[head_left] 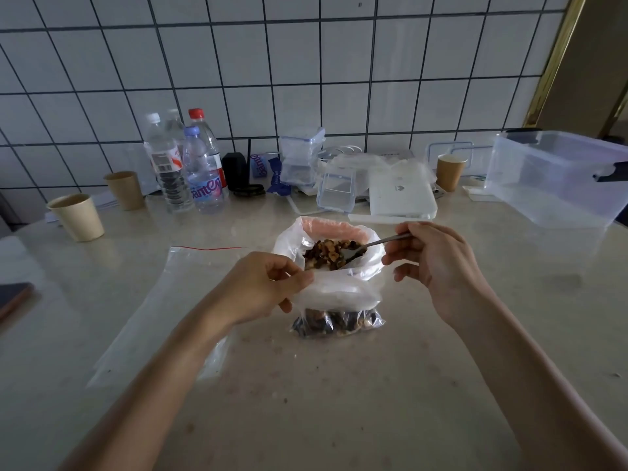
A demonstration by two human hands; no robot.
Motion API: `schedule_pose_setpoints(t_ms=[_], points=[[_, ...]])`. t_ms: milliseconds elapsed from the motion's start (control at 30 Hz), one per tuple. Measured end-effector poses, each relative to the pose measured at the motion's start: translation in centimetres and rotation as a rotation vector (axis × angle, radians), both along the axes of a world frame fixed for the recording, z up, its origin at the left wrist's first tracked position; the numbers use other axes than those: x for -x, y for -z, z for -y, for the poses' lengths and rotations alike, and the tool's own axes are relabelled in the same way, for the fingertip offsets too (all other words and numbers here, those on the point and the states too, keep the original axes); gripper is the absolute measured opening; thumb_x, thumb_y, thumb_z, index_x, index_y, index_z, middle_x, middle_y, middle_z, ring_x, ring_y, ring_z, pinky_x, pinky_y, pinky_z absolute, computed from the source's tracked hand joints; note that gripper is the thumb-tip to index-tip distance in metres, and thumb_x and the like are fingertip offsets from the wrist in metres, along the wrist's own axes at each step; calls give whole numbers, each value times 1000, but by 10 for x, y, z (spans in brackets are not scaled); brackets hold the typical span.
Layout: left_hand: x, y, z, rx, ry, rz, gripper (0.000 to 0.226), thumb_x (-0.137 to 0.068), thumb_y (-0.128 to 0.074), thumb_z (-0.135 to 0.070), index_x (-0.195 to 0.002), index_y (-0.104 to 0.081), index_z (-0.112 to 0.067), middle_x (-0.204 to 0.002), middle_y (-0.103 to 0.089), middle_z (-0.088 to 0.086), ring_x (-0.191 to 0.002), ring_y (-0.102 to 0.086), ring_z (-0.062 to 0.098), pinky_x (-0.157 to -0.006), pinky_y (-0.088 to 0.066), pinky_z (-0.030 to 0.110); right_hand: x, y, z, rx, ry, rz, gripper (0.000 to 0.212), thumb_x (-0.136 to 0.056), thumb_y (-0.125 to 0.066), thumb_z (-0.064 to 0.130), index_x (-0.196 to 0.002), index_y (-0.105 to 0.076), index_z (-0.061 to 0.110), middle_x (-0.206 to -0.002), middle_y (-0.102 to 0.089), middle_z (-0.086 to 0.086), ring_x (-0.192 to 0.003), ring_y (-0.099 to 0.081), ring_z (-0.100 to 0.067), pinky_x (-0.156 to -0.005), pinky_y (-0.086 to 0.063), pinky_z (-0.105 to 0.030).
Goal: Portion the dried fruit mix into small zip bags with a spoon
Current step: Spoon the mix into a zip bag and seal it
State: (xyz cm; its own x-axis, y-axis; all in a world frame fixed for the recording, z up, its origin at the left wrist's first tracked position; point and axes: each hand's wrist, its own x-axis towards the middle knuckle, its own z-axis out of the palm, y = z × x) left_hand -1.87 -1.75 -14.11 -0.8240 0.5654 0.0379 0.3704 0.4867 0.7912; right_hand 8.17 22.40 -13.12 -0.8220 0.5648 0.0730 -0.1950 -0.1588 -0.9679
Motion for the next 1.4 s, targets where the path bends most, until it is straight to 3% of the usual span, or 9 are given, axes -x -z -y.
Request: schedule_pose_setpoints(t_ms=[233, 400, 533, 667, 833, 967, 1100, 1300, 1400], points=[[-1, 1, -3, -171, 19, 122, 16, -93, -75, -39, -92, -82, -24, -78, -77, -1, -62, -70, 10, -50, -50, 21, -3, -1, -1, -69, -66, -19, 26, -101, -47, 7, -82, -65, 5, -62, -62, -16, -53, -57, -28, -44, -45, -33], [-1, 0, -5, -223, 53, 174, 14, -95, -74, -35, -87, -81, -26, -78, -77, 0, -62, -69, 12, -50, -50, 21, -6, -1, 6, -313, -189, -103, 28, -108, -44, 8, -89, -63, 1, -66, -63, -10, -60, -60, -28, -45, -47, -33], [0, 1, -4, -192, 52, 159, 13, -95, -72, -35, -90, -81, -27, -79, -78, 1, -62, -70, 11, -51, -51, 20, -9, 1, 14, -581, -329, -216, 24, -105, -47, 13, -96, -65, 0, -77, -63, -20, -68, -63, -33, -51, -49, -39], [3, 1, -2, -152, 21, 80, 14, -97, -71, -35, -93, -79, -25, -78, -78, -1, -62, -71, 11, -50, -51, 19, -10, -1, 12, -668, -357, -252, 25, -104, -46, 13, -98, -68, 1, -81, -65, -20, -71, -63, -33, -55, -50, -41], [6, 2, 0, -84, 0, 22, 14, -97, -70, -40, -94, -79, -30, -77, -78, -2, -63, -72, 9, -51, -51, 19, -10, -2, 7, -572, -282, -267, 26, -106, -45, 11, -95, -65, -1, -75, -64, -8, -66, -63, -23, -52, -50, -35], [10, 4, 1, 24, -65, -37, 36, -95, -63, -59, -86, -77, -28, -66, -76, -3, -48, -61, 3, -47, -47, 13, -5, 1, 2, -278, -125, -164, 29, -109, -44, 8, -90, -65, 2, -66, -62, -11, -59, -60, -26, -46, -46, -32], [17, 9, 1, 4, -194, -144, 50, -95, -62, -60, -77, -69, -14, -59, -72, -6, -45, -62, 0, -43, -44, 15, -4, 4, -2, -56, -27, -44, 27, -108, -47, 10, -92, -68, 4, -71, -67, -13, -60, -64, -26, -46, -49, -33], [29, 24, -4, 47, -334, -234, 56, -91, -55, -74, -93, -63, -18, -81, -71, -4, -79, -68, 14, -68, -49, 31, 2, 10, 4, -143, -15, 51, 25, -108, -51, 16, -97, -68, 2, -76, -70, -11, -62, -68, -21, -47, -53, -31], [30, 29, -9, 81, -260, -222, 58, -94, -53, -71, -80, -62, -15, -73, -68, 1, -70, -63, 18, -63, -46, 34, 5, 15, 10, -215, -65, 93, 23, -106, -54, 13, -95, -69, 0, -75, -73, -11, -63, -70, -21, -45, -53, -29]])
